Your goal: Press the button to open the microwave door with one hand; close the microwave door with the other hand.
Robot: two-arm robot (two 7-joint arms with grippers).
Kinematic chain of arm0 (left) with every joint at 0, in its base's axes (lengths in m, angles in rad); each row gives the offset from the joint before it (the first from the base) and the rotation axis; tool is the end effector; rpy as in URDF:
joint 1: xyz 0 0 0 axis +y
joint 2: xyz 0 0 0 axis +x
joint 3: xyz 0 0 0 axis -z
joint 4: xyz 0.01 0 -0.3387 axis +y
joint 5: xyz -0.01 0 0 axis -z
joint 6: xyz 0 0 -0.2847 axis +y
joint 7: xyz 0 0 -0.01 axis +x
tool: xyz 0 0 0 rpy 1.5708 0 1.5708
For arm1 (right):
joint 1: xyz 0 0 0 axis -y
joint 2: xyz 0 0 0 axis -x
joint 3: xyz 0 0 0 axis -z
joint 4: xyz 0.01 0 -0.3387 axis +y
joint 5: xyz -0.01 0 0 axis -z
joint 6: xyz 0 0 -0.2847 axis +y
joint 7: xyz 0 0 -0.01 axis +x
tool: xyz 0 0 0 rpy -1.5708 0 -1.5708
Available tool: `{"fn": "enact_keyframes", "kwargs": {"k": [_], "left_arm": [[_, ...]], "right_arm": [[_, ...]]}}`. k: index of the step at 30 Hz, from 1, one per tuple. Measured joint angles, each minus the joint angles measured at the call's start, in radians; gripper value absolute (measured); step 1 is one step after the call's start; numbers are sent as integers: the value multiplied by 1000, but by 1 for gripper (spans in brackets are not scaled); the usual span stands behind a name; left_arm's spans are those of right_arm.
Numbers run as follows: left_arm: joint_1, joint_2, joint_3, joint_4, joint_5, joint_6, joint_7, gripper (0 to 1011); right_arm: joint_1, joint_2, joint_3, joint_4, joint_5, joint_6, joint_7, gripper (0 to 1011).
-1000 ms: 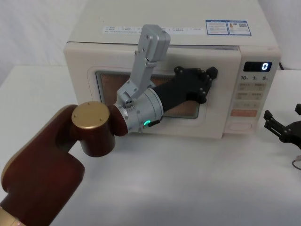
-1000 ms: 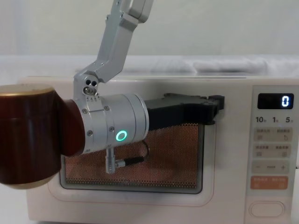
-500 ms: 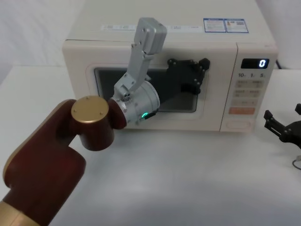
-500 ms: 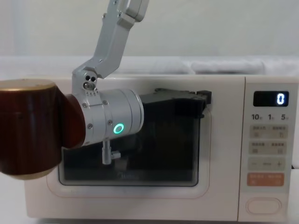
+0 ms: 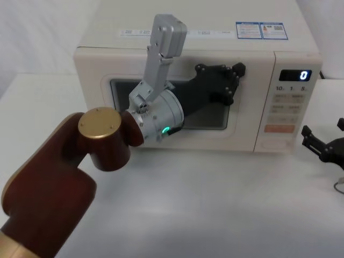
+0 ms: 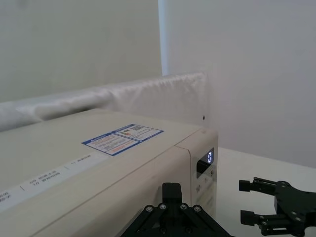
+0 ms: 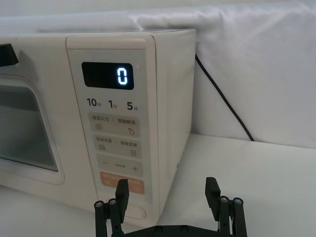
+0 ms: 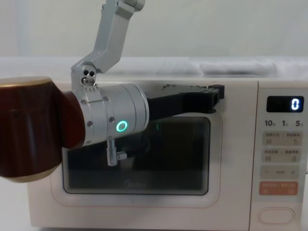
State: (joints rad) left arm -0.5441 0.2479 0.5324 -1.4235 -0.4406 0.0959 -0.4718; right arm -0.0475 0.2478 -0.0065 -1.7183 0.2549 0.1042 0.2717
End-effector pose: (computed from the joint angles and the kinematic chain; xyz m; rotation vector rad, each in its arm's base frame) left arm 0.4373 -0.0515 -0.2241 -0.0646 -0.1077 0.6234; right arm 0.2886 -0.0730 -0.3115 -0.0013 0.0130 -1.2559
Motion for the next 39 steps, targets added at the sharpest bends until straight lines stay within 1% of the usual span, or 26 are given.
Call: {"fn": "enact_keyframes", "kwargs": {"k": [5, 7, 10, 13, 14, 17, 18, 20, 23, 24, 26, 30, 32, 33, 34, 37, 39], "left_arm": [[14, 11, 1, -21, -12, 9, -2, 0], [31, 21, 0, -48, -28, 15, -7, 0], [51, 34, -1, -79, -36, 17, -7, 0], [87, 57, -7, -126, -46, 18, 1, 0], [106, 70, -12, -152, -49, 18, 10, 0], [144, 93, -22, -195, -51, 17, 28, 0], [166, 107, -28, -219, -51, 17, 39, 0], [194, 123, -38, -248, -51, 16, 56, 0], [265, 156, -69, -311, -43, 7, 100, 0], [265, 156, -69, -311, -43, 7, 100, 0], [318, 173, -96, -351, -31, -1, 136, 0], [369, 187, -125, -389, -11, -8, 172, 0], [413, 196, -152, -422, 13, -12, 210, 0], [426, 198, -160, -430, 20, -15, 219, 0], [426, 198, -160, -430, 20, -15, 219, 0], [479, 202, -196, -465, 54, -30, 269, 0], [503, 204, -212, -478, 66, -36, 287, 0]], "right_arm": [[0, 0, 0, 0, 0, 0, 0, 1002], [0, 0, 0, 0, 0, 0, 0, 1002], [0, 0, 0, 0, 0, 0, 0, 1002], [0, 0, 0, 0, 0, 0, 0, 1002], [0, 0, 0, 0, 0, 0, 0, 1002], [0, 0, 0, 0, 0, 0, 0, 1002], [0, 0, 0, 0, 0, 0, 0, 1002], [0, 0, 0, 0, 0, 0, 0, 1002], [0, 0, 0, 0, 0, 0, 0, 1002], [0, 0, 0, 0, 0, 0, 0, 1002], [0, 0, 0, 0, 0, 0, 0, 1002], [0, 0, 0, 0, 0, 0, 0, 1002], [0, 0, 0, 0, 0, 0, 0, 1002], [0, 0, 0, 0, 0, 0, 0, 1002], [0, 0, 0, 0, 0, 0, 0, 1002], [0, 0, 0, 0, 0, 0, 0, 1002], [0, 0, 0, 0, 0, 0, 0, 1002]]}}
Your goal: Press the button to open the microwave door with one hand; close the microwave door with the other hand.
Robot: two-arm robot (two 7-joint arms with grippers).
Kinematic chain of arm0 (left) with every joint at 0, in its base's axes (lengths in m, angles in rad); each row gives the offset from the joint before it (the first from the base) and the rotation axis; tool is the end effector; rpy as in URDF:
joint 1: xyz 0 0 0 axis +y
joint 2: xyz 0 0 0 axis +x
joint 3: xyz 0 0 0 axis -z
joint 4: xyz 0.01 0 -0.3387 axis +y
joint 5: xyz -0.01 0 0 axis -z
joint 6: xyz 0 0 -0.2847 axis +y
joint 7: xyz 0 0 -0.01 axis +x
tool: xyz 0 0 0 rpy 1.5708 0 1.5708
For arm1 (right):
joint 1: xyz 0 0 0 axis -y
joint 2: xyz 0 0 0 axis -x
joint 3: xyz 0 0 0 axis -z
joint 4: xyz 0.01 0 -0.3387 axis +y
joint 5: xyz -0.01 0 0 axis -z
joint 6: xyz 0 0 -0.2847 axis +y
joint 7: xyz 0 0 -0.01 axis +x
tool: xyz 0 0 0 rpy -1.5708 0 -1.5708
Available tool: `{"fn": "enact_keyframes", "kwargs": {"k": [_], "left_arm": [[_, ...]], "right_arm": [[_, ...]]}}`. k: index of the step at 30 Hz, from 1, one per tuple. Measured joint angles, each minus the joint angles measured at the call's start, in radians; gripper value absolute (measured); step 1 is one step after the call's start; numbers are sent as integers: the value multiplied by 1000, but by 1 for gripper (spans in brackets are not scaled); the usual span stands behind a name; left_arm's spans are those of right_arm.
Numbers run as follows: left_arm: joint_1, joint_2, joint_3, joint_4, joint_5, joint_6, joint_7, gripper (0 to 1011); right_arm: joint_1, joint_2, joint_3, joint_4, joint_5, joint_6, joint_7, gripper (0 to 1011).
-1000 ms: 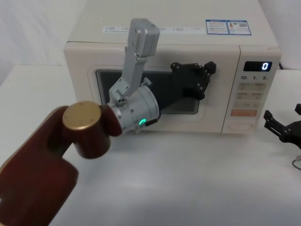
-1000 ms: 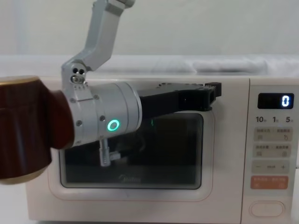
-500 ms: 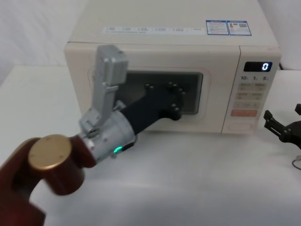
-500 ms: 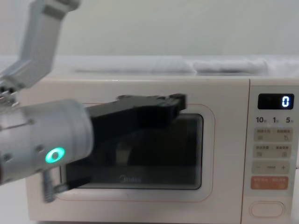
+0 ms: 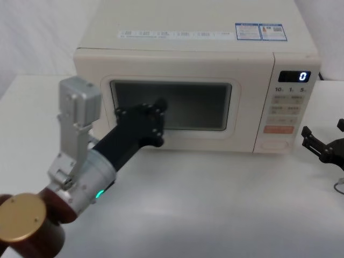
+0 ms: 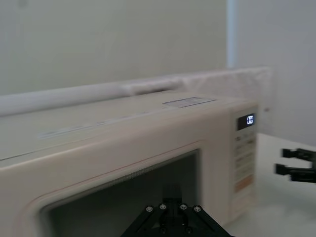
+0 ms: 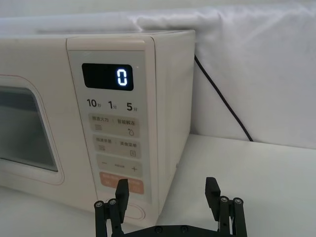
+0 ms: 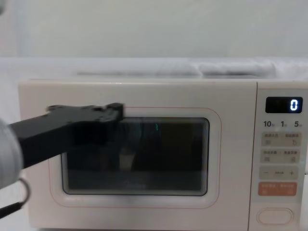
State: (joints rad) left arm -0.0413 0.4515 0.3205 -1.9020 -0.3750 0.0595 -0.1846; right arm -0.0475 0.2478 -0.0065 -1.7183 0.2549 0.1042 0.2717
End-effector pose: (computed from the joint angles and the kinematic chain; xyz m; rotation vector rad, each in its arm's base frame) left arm 0.2880 0.0273 -0.2561 -0.0680 -0.1518 0.9623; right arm 0.2886 -0.0730 -0.3115 -0.0013 0.0130 -1.2559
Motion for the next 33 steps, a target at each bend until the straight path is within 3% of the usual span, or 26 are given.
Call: {"fn": "enact_keyframes", "kwargs": {"k": [9, 14, 15, 23, 33], "left_arm": [[158, 8, -107, -73, 64, -21, 119, 0], [234, -5, -166, -97, 94, -49, 179, 0], [268, -16, -197, -104, 99, -64, 204, 0], [337, -54, -277, -99, 81, -95, 235, 0], [353, -121, -319, -39, 59, -121, 256, 0]], "right_arm": [[0, 0, 0, 0, 0, 0, 0, 1002], [0, 0, 0, 0, 0, 0, 0, 1002], [0, 0, 0, 0, 0, 0, 0, 1002], [0, 0, 0, 0, 0, 0, 0, 1002], [0, 0, 0, 0, 0, 0, 0, 1002]]}}
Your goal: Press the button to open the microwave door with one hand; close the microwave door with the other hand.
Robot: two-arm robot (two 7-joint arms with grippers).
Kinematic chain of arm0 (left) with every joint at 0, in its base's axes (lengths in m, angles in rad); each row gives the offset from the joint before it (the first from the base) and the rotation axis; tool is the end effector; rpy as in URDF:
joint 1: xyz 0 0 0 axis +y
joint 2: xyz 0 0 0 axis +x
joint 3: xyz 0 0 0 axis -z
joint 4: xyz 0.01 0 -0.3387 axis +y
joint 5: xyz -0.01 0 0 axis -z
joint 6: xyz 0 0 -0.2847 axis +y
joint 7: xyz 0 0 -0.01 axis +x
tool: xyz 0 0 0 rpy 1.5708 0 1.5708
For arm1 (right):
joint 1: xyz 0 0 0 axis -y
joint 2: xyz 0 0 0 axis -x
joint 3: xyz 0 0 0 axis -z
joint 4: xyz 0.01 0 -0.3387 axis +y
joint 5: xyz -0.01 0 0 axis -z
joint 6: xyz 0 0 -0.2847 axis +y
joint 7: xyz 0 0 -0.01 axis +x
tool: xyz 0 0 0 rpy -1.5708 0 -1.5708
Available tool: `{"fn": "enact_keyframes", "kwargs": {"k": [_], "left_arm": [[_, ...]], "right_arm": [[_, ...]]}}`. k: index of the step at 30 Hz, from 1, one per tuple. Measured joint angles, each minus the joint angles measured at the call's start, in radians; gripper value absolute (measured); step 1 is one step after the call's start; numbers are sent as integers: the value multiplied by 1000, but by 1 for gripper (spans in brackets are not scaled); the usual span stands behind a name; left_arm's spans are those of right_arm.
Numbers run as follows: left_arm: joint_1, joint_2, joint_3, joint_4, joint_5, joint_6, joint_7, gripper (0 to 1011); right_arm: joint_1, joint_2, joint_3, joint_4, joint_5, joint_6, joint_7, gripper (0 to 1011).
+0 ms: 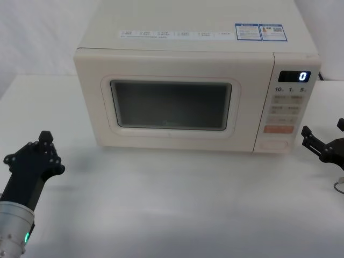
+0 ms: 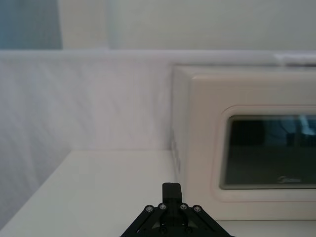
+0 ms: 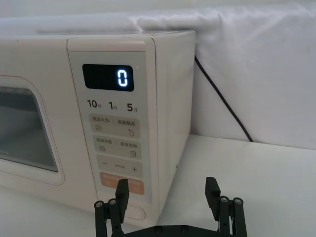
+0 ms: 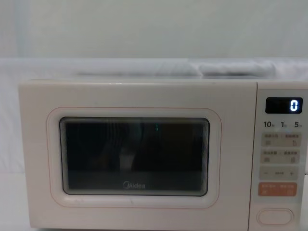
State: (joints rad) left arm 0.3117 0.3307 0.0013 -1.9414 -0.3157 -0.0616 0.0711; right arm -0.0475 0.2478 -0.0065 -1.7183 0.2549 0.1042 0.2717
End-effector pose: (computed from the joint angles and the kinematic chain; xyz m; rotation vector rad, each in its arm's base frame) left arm 0.2044 0.0780 -0.3051 -0.0875 -0.0699 1.5214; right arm 0.2886 -0.0730 -0.3115 -0.0013 0.0130 -1.2559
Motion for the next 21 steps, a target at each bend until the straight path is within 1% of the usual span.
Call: {"fn": "enact_keyframes", "kwargs": {"k": [2, 3, 6, 8, 13, 21], "left_arm": [[-2, -14, -3, 9, -3, -4, 5, 0], [-5, -29, -5, 19, -6, -10, 10, 0], [-10, -45, -7, 31, -7, -18, 12, 0], [-19, -65, -10, 45, -11, -34, 11, 0], [-27, -74, -12, 49, -14, -34, -5, 0], [-26, -74, -21, 54, -17, 21, -33, 0]], "right_arm": [[0, 0, 0, 0, 0, 0, 0, 1002], [0, 0, 0, 0, 0, 0, 0, 1002], [0, 0, 0, 0, 0, 0, 0, 1002], [0, 0, 0, 0, 0, 0, 0, 1002], [0, 0, 0, 0, 0, 0, 0, 1002], [0, 0, 0, 0, 0, 0, 0, 1002]]}}
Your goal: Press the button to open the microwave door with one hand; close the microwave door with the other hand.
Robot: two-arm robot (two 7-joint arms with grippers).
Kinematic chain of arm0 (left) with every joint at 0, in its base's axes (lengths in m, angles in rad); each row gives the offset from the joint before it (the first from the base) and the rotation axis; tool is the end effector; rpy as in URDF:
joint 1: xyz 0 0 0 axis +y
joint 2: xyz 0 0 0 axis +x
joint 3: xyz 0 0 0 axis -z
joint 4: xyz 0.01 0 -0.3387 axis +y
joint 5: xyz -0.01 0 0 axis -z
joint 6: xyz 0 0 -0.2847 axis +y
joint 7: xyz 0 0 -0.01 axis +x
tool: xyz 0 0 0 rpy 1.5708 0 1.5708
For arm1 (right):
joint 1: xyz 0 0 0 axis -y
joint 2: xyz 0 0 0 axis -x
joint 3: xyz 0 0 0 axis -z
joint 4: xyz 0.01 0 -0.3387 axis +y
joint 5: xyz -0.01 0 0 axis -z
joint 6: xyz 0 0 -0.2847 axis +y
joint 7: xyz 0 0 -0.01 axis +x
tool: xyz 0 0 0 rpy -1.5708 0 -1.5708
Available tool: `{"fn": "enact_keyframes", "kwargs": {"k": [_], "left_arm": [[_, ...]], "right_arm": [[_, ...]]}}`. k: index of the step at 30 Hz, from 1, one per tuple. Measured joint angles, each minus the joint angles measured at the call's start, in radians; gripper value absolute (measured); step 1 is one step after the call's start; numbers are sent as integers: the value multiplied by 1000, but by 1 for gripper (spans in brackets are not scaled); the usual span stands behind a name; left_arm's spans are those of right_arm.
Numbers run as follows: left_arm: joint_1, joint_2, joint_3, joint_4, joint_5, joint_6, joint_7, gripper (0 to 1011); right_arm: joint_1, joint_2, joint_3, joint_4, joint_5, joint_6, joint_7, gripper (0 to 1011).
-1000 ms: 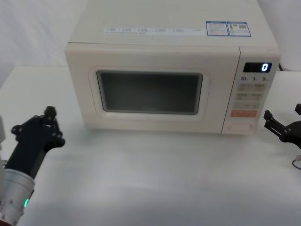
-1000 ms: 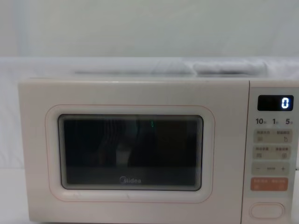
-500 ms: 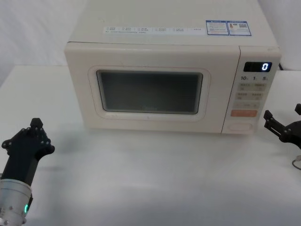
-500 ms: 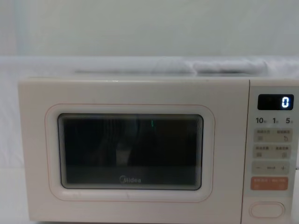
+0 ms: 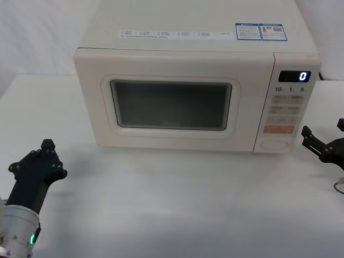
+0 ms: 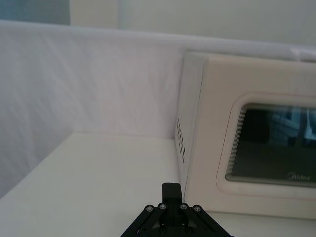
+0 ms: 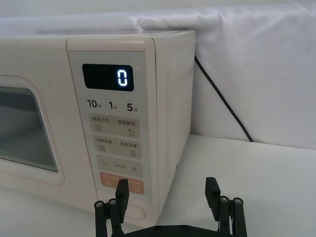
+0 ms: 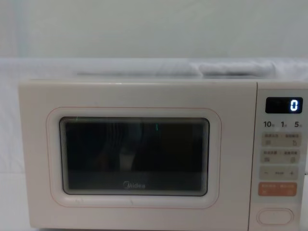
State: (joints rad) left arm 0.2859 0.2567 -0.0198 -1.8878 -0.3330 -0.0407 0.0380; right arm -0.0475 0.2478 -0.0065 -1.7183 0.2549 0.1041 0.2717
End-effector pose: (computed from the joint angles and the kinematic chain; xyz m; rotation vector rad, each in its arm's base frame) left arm 0.2117 0.0707 -0.3187 -0.1150 0.0171 1.5468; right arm 0.2886 -0.0730 -0.3115 -0.0013 0.0129 -1.2559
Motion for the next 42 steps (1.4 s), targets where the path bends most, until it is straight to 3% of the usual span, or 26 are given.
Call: {"fn": "enact_keyframes", "kwargs": {"k": [15, 31, 42], "left_arm": [[-5, -16, 0, 29, 55, 9, -38, 0], [-4, -14, 1, 29, 53, 8, -38, 8], [-4, -13, 1, 28, 51, 7, -38, 312]], "right_arm": [[0, 0, 0, 0, 0, 0, 0, 1002], [0, 0, 0, 0, 0, 0, 0, 1002], [0, 0, 0, 0, 0, 0, 0, 1002]]}}
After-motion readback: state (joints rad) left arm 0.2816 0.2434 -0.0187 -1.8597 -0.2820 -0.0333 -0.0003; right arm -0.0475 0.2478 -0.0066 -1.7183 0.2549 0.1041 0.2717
